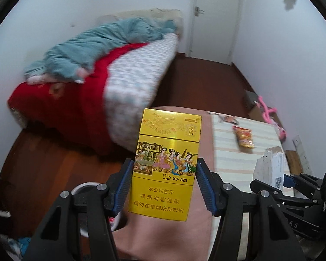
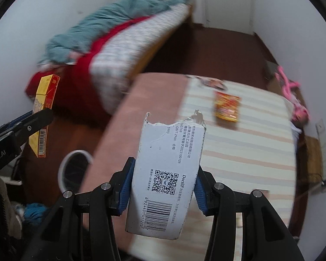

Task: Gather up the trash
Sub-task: 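Carry box and carton over the bin and open both grippers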

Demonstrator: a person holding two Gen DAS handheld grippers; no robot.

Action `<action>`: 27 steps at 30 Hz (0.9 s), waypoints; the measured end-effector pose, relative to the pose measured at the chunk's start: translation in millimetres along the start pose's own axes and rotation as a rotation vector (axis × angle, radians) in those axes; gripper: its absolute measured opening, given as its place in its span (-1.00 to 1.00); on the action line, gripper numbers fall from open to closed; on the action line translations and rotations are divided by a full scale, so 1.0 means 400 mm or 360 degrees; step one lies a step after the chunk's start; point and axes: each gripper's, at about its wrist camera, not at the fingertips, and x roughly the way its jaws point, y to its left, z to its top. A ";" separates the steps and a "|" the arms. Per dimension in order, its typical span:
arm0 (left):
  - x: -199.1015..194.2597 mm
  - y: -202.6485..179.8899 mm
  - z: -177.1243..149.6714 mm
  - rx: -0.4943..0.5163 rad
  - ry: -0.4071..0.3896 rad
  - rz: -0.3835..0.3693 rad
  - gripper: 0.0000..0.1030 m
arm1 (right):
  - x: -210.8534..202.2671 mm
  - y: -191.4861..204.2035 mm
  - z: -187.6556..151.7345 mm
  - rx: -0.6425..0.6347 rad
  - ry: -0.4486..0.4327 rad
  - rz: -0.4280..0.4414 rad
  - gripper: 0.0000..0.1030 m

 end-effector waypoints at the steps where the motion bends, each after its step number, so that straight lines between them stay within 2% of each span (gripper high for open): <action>1: -0.018 0.045 -0.009 -0.0031 0.0005 0.0031 0.06 | -0.011 0.054 0.002 -0.0040 -0.0015 0.0041 -0.01; 6: -0.070 0.237 -0.064 -0.0191 0.0027 0.0172 0.06 | -0.014 0.263 -0.002 -0.0192 0.0002 0.0204 -0.01; 9: -0.072 0.349 -0.104 -0.0268 0.0060 0.0260 0.06 | 0.020 0.408 -0.005 -0.0302 0.0046 0.0294 -0.01; 12: -0.042 0.466 -0.147 -0.0407 0.0122 0.0285 0.06 | 0.083 0.539 -0.017 -0.0399 0.0110 0.0357 -0.01; 15: 0.031 0.581 -0.197 -0.0572 0.0248 0.0240 0.06 | 0.167 0.642 -0.030 -0.0467 0.0204 0.0400 -0.01; 19: 0.184 0.712 -0.255 -0.0746 0.0495 0.0131 0.06 | 0.344 0.764 -0.052 -0.0545 0.0409 0.0412 -0.01; 22: 0.302 0.781 -0.288 -0.0831 0.0680 0.0052 0.06 | 0.467 0.818 -0.064 -0.0579 0.0549 0.0391 -0.01; 24: 0.360 0.807 -0.305 -0.0897 0.0746 -0.0009 0.07 | 0.546 0.838 -0.066 -0.0564 0.0640 0.0395 -0.01; 27: 0.437 0.831 -0.318 -0.0959 0.0828 -0.0011 0.08 | 0.651 0.865 -0.062 -0.0551 0.0765 0.0390 -0.01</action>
